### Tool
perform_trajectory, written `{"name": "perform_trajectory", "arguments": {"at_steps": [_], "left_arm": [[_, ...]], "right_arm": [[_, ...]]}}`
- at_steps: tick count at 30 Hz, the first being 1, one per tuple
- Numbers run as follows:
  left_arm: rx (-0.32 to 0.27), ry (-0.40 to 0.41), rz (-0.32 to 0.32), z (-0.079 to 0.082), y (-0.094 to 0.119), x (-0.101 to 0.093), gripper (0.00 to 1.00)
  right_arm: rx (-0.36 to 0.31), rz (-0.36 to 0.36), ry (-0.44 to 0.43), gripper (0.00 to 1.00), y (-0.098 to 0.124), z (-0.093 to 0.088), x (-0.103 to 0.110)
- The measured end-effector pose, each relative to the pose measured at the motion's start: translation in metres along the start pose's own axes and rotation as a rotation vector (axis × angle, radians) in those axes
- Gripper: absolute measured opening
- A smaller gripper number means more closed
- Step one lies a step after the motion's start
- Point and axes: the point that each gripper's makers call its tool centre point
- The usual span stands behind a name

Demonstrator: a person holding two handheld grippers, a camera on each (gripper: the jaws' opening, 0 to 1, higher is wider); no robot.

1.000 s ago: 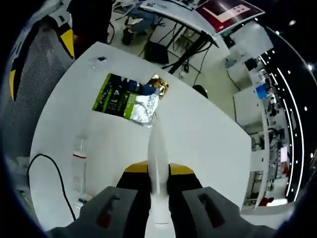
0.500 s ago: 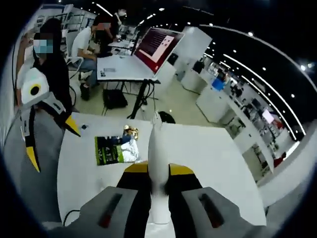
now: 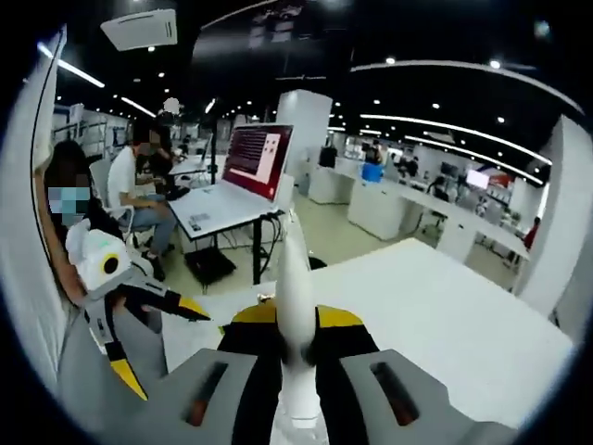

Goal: Arrange the skincare products in the storage area until every visible bottle or jar stands upright without overlapping.

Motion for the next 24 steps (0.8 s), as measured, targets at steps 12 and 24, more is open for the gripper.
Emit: {"name": "perform_trajectory", "arguments": {"at_steps": [12, 24], "left_arm": [[-0.088, 0.062, -0.068, 0.029, 0.005, -0.004, 0.99], [-0.054, -0.038, -0.279, 0.056, -0.016, -0.051, 0.93]], "right_arm": [[-0.056, 0.017, -0.169, 0.1, 0.02, -0.006, 0.034], [-0.073, 0.1, -0.203, 0.11, 0.025, 0.001, 0.074]]}}
Point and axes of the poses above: the point that each gripper's makers call its tool centre point, and the gripper's own axes: y roughly backward along the fingers, x roughly to its left, z roughly out of its top, and after that the axes turned 4 degrees about -z, right-handed
